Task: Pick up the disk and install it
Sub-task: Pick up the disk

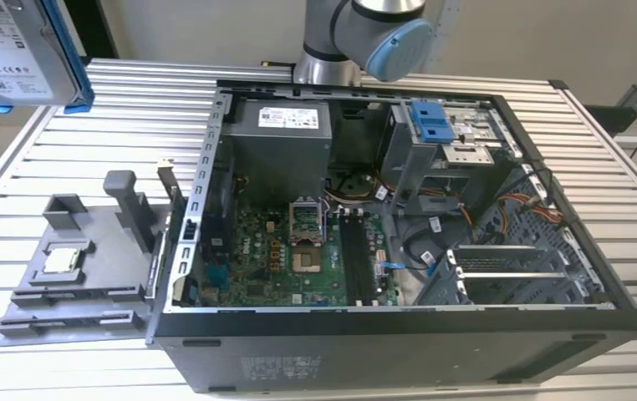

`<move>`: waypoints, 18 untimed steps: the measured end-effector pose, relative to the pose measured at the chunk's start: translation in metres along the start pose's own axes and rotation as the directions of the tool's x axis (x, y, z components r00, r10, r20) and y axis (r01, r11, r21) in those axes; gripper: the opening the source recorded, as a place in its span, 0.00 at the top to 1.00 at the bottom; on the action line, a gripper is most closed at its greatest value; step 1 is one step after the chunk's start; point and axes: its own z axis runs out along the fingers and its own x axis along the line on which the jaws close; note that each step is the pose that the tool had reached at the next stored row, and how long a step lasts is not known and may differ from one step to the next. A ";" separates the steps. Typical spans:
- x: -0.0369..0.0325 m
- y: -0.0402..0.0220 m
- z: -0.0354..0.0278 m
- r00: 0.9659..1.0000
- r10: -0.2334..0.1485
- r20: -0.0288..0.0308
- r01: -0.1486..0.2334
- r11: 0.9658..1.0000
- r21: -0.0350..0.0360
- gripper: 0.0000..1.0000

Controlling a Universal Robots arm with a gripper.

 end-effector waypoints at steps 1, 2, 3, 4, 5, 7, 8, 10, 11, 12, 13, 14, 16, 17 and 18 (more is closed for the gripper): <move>0.0001 -0.0016 0.0000 1.000 0.000 0.000 0.000 1.000 0.000 1.00; 0.0002 -0.0032 0.0000 1.000 0.000 0.000 0.000 1.000 0.000 1.00; 0.0003 -0.0050 0.0000 1.000 0.000 0.000 0.000 1.000 -0.001 1.00; 0.0005 -0.0069 0.0000 1.000 0.000 0.000 0.000 1.000 -0.001 1.00; 0.0006 -0.0090 0.0000 1.000 0.000 0.000 0.000 1.000 -0.002 1.00; 0.0009 -0.0136 0.0000 1.000 0.000 0.000 0.000 1.000 -0.004 1.00; 0.0011 -0.0158 0.0000 1.000 0.000 0.000 0.000 1.000 -0.004 1.00; 0.0014 -0.0211 0.0000 1.000 0.000 0.000 0.000 1.000 -0.006 1.00; 0.0016 -0.0238 0.0001 1.000 0.000 0.001 0.000 1.000 -0.007 1.00; 0.0018 -0.0264 0.0000 1.000 0.000 0.001 0.000 1.000 -0.008 1.00; 0.0020 -0.0292 0.0001 1.000 0.000 0.001 0.000 1.000 -0.008 1.00; 0.0022 -0.0319 0.0001 1.000 0.000 0.001 0.000 1.000 -0.009 1.00; 0.0025 -0.0372 0.0001 1.000 0.000 0.001 0.000 1.000 -0.011 1.00; 0.0027 -0.0397 0.0001 1.000 0.000 0.001 0.000 1.000 -0.011 1.00; 0.0028 -0.0418 0.0001 1.000 0.000 0.001 0.000 1.000 -0.012 1.00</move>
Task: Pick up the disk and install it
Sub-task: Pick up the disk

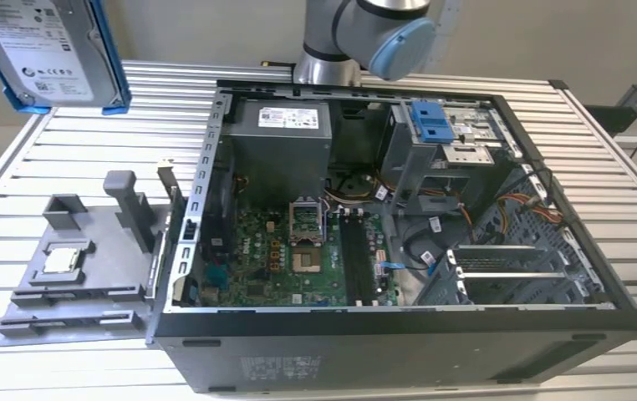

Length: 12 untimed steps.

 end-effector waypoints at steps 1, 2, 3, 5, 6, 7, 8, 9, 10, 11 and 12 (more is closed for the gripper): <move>0.0001 -0.0020 0.0000 1.000 0.000 0.000 0.000 1.000 0.000 1.00; 0.0003 -0.0041 0.0000 1.000 0.000 0.000 0.000 1.000 -0.001 1.00; 0.0004 -0.0060 0.0000 1.000 0.000 0.000 0.000 1.000 -0.002 1.00; 0.0006 -0.0087 0.0000 1.000 0.000 0.000 0.000 1.000 -0.002 1.00; 0.0006 -0.0093 -0.0001 1.000 0.000 0.000 0.000 1.000 -0.002 1.00; 0.0006 -0.0092 0.0000 1.000 0.000 0.000 0.000 1.000 -0.002 1.00; 0.0006 -0.0093 -0.0001 1.000 0.000 0.000 0.000 1.000 -0.002 1.00; 0.0006 -0.0093 0.0000 1.000 0.000 0.000 0.000 1.000 -0.002 1.00; 0.0006 -0.0094 0.0000 1.000 0.000 0.000 0.000 1.000 -0.002 1.00; 0.0006 -0.0094 -0.0001 1.000 0.000 0.000 0.000 1.000 -0.002 1.00; 0.0006 -0.0094 0.0000 1.000 0.000 0.000 0.000 1.000 -0.002 1.00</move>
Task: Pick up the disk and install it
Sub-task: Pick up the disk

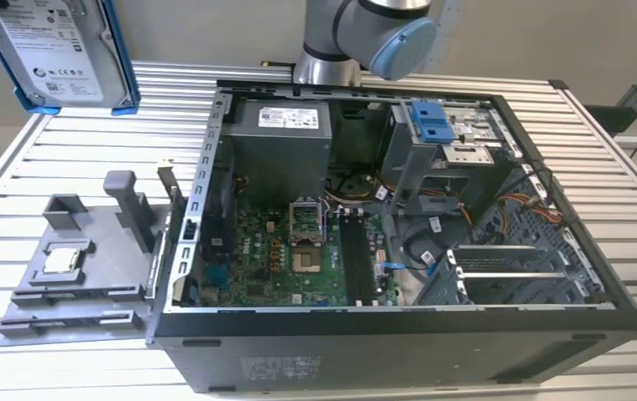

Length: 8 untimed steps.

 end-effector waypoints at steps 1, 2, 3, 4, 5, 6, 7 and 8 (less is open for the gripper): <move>0.0000 0.0000 0.0000 1.000 0.000 0.000 0.000 1.000 0.000 1.00; 0.0000 0.0000 0.0000 1.000 0.000 0.000 0.000 1.000 0.000 1.00; 0.0000 0.0000 0.0000 1.000 0.000 0.000 0.000 1.000 0.000 1.00; 0.0000 0.0000 0.0000 1.000 0.000 0.000 0.000 1.000 0.000 1.00; 0.0000 -0.0001 0.0000 1.000 0.000 0.000 0.000 1.000 0.000 1.00; 0.0000 -0.0001 0.0000 1.000 0.000 0.000 0.000 1.000 0.000 1.00; 0.0000 -0.0002 0.0000 1.000 0.000 0.000 0.000 1.000 0.000 1.00; 0.0000 -0.0008 -0.0001 1.000 0.000 0.000 0.000 1.000 0.000 1.00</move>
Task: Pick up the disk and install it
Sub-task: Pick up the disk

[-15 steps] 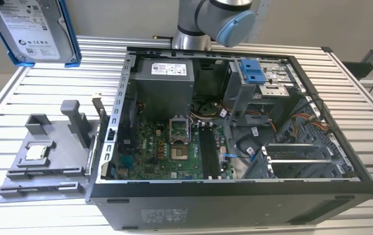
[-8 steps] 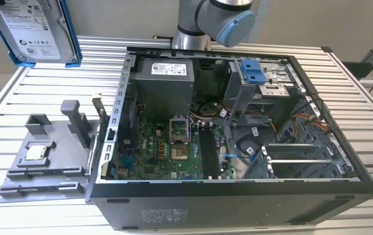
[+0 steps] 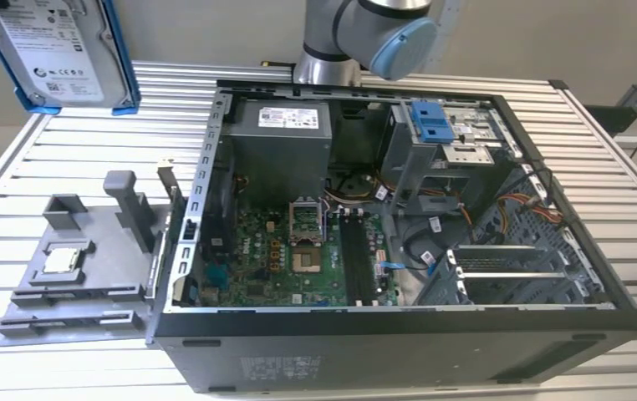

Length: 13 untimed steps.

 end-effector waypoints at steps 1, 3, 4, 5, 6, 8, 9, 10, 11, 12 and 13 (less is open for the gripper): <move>0.0001 -0.0007 0.0000 1.000 0.000 0.000 0.000 1.000 0.000 1.00; 0.0002 -0.0032 0.0000 1.000 0.000 0.000 0.000 1.000 0.000 1.00; 0.0003 -0.0049 0.0000 1.000 0.000 0.000 0.000 1.000 0.000 1.00; 0.0005 -0.0072 -0.0001 1.000 0.000 0.000 0.000 1.000 0.000 1.00; 0.0006 -0.0091 -0.0001 1.000 0.000 0.000 0.000 1.000 0.000 1.00; 0.0009 -0.0132 -0.0001 1.000 0.000 0.000 0.000 1.000 0.000 1.00; 0.0011 -0.0155 -0.0001 1.000 0.000 0.000 0.000 1.000 0.000 1.00; 0.0013 -0.0181 -0.0002 1.000 0.000 0.000 0.000 1.000 0.000 1.00; 0.0014 -0.0209 -0.0002 1.000 0.000 0.000 0.000 1.000 -0.001 1.00; 0.0016 -0.0236 -0.0002 1.000 0.000 0.000 0.000 1.000 -0.001 1.00; 0.0018 -0.0264 -0.0003 1.000 0.000 0.000 0.000 1.000 -0.001 1.00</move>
